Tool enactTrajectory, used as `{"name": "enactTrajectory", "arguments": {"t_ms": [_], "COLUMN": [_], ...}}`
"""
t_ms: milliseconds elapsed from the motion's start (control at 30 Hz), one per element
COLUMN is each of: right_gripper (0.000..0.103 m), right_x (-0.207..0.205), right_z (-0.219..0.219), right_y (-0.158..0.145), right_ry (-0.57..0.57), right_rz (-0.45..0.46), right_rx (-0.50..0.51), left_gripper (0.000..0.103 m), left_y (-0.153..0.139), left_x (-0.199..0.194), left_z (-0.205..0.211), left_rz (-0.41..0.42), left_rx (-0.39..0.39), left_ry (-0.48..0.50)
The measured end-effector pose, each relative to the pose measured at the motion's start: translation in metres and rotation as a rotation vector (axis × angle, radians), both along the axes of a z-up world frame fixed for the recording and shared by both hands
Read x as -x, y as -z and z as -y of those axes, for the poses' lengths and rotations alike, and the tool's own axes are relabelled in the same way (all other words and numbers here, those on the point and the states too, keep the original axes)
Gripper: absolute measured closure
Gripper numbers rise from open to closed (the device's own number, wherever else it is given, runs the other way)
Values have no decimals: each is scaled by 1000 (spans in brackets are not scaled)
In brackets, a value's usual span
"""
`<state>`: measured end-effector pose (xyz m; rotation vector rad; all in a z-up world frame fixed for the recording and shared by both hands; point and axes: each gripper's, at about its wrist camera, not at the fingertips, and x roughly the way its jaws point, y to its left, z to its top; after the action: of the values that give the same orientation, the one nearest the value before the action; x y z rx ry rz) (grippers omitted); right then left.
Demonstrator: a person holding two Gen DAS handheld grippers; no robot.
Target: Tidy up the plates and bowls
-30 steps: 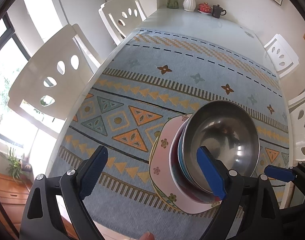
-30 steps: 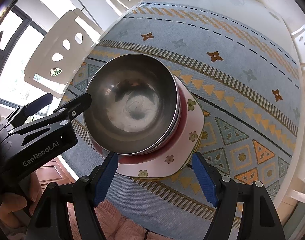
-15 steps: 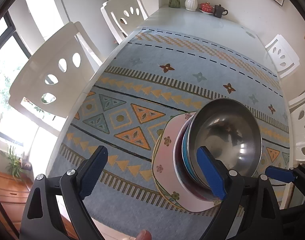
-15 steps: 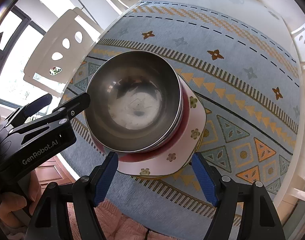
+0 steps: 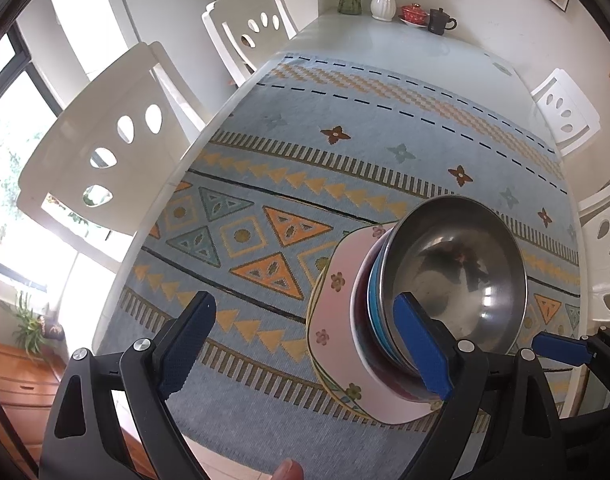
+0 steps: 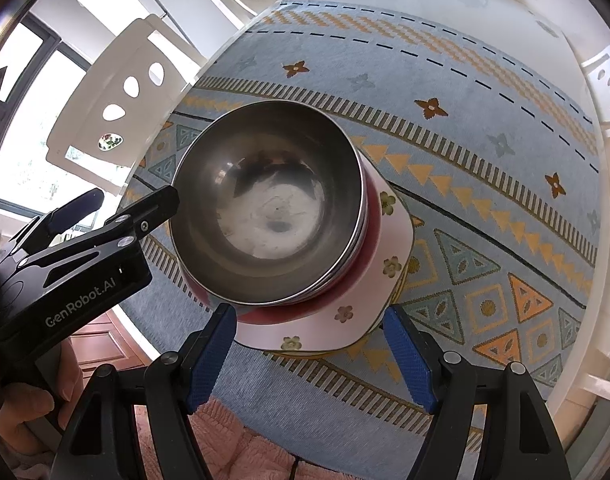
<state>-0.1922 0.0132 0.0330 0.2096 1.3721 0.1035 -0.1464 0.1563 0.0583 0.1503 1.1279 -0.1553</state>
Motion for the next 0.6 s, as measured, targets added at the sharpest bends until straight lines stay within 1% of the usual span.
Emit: {"name": "enactTrajectory", "arguments": {"t_ms": [600], "right_gripper": [29], "right_x": [-4], "right_z": [6], "right_y": [0], "right_ry": [21], "right_rz": [15], "right_rx": [4], "left_gripper": [13], "left_y": [1], "left_x": [-5], "left_z": [3], "left_rz": [-3], "left_rx": [1], "left_ry": [6]}}
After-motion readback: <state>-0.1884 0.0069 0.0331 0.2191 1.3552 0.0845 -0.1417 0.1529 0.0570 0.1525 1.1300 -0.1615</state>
